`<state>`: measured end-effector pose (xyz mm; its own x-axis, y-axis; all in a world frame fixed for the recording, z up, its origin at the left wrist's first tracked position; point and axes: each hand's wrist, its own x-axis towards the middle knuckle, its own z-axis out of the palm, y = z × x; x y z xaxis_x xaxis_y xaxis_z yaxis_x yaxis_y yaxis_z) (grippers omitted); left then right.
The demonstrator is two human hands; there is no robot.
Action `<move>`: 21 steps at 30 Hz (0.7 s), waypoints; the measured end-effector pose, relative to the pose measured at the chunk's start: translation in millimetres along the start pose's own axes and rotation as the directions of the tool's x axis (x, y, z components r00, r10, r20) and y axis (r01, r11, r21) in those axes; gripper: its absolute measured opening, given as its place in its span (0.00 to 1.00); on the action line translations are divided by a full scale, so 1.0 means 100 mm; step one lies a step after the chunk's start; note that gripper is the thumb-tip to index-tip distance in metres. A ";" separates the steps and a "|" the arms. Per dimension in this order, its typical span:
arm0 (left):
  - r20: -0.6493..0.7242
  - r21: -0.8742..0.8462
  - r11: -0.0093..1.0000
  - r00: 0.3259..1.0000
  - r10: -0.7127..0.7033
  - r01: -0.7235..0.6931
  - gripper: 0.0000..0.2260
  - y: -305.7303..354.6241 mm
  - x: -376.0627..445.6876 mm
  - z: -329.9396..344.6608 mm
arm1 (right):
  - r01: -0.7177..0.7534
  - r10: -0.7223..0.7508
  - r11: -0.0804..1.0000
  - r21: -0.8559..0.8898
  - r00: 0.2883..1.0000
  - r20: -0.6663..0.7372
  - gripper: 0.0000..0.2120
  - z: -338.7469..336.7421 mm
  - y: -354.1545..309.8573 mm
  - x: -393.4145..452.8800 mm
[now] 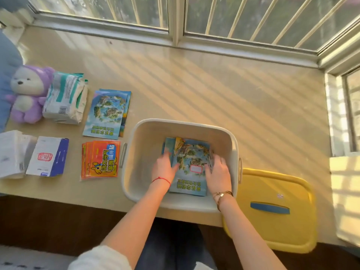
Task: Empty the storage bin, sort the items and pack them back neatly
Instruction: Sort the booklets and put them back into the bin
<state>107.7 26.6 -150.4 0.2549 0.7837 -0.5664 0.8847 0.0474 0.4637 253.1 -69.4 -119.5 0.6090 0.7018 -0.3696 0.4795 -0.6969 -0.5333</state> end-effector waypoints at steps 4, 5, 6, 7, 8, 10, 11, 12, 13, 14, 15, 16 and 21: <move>-0.036 -0.057 0.997 0.998 -0.060 0.058 0.22 -0.01 0.15 0.19 | -0.071 0.070 0.997 0.036 0.997 0.044 0.21 0.18 0.12 0.15; -0.046 -0.075 0.995 0.997 -0.069 0.066 0.22 -0.01 0.18 0.22 | -0.083 0.082 0.996 0.025 0.995 0.050 0.21 0.21 0.14 0.18; -0.049 -0.095 0.993 0.996 -0.077 0.073 0.22 -0.01 0.20 0.24 | -0.087 0.087 0.996 0.014 0.995 0.053 0.21 0.23 0.16 0.20; -0.048 -0.115 0.990 0.995 -0.083 0.077 0.21 -0.01 0.21 0.26 | -0.088 0.088 0.996 0.007 0.995 0.051 0.21 0.25 0.18 0.22; -0.048 -0.136 0.988 0.995 -0.087 0.080 0.20 0.00 0.22 0.27 | -0.091 0.091 0.996 0.002 0.995 0.050 0.21 0.26 0.19 0.23; -0.055 -0.168 0.982 0.994 -0.097 0.086 0.17 -0.01 0.23 0.27 | -0.104 0.104 0.995 -0.013 0.993 0.060 0.22 0.29 0.20 0.24; -0.070 -0.169 0.982 0.993 -0.099 0.086 0.15 -0.03 0.24 0.25 | -0.113 0.114 0.993 -0.022 0.991 0.066 0.22 0.30 0.20 0.25; -0.095 -0.166 0.983 0.991 -0.099 0.082 0.14 -0.06 0.23 0.22 | -0.121 0.123 0.992 -0.033 0.990 0.070 0.23 0.32 0.21 0.26; -0.128 -0.173 0.982 0.987 -0.099 0.076 0.13 -0.09 0.22 0.18 | -0.123 0.126 0.991 -0.046 0.989 0.072 0.23 0.34 0.21 0.27; -0.161 -0.188 0.980 0.982 -0.101 0.070 0.11 -0.13 0.20 0.13 | -0.121 0.125 0.991 -0.063 0.989 0.075 0.24 0.36 0.22 0.28; -0.190 -0.208 0.976 0.976 -0.108 0.068 0.10 -0.16 0.17 0.07 | -0.119 0.126 0.989 -0.086 0.989 0.079 0.25 0.38 0.22 0.29; -0.205 -0.226 0.971 0.971 -0.121 0.073 0.10 -0.19 0.13 0.00 | -0.121 0.131 0.986 -0.113 0.988 0.087 0.26 0.40 0.22 0.30; -0.185 -0.297 0.951 0.972 -0.145 0.086 0.11 -0.26 0.00 -0.23 | -0.097 0.123 0.956 -0.276 0.989 0.078 0.36 0.52 0.22 0.34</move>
<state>75.5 39.7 -146.8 0.0468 0.8695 -0.4918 0.7471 0.2964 0.5950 251.5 -53.1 -183.1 0.6121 0.6199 -0.4910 0.5734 -0.7755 -0.2642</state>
